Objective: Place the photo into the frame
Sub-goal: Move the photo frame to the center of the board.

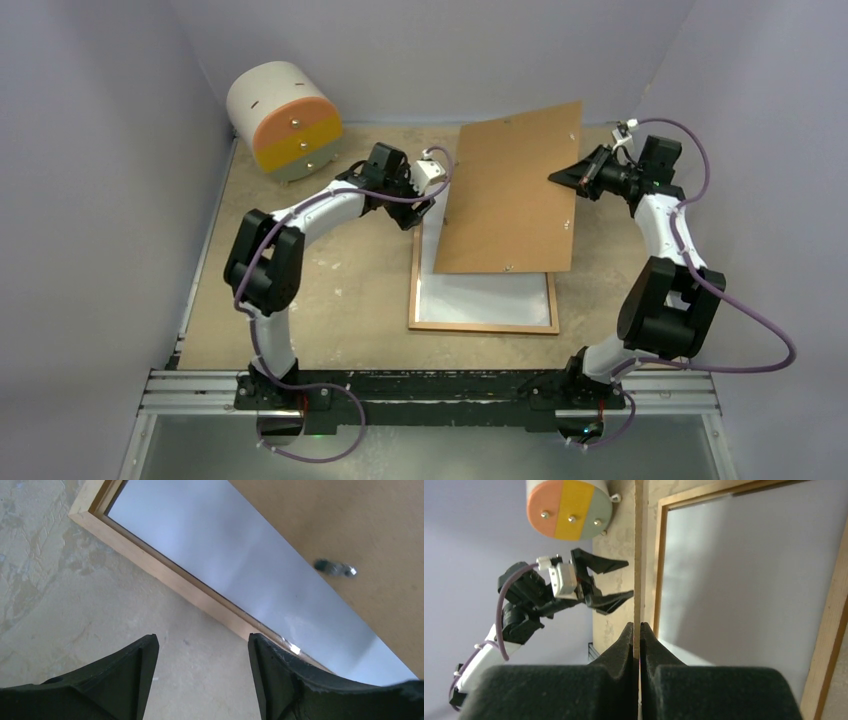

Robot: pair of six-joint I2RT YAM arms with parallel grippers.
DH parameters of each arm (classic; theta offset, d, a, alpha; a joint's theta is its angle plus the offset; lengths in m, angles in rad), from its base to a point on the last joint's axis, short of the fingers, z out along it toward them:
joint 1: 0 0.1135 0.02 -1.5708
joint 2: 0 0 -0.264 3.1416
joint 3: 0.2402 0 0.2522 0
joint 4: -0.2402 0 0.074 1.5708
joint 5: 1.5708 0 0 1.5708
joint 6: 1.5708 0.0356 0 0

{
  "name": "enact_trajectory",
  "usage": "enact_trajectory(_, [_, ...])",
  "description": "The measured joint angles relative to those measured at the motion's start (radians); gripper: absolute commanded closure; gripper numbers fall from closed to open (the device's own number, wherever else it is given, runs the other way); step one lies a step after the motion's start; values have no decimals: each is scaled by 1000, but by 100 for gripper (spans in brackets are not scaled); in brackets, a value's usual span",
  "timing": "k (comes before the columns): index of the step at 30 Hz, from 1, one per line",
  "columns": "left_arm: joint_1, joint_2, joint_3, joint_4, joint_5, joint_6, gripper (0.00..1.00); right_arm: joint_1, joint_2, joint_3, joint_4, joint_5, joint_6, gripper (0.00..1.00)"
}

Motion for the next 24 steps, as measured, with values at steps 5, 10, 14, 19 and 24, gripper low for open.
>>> enact_trajectory(5, [0,101,56,67,-9,-59,34,3,0,-5,-51,15,-47,100])
enact_trajectory(10, [0,148,69,101,-10,-85,36,3,0,-5,-79,31,-75,100])
enact_trajectory(14, [0,174,69,113,-10,-86,37,3,2,-5,-96,31,-99,100])
enact_trajectory(19, [0,185,69,129,-15,-85,38,3,10,-5,-106,37,-119,100])
enact_trajectory(24, [0,185,62,150,-24,-84,39,3,11,-5,-108,40,-122,100])
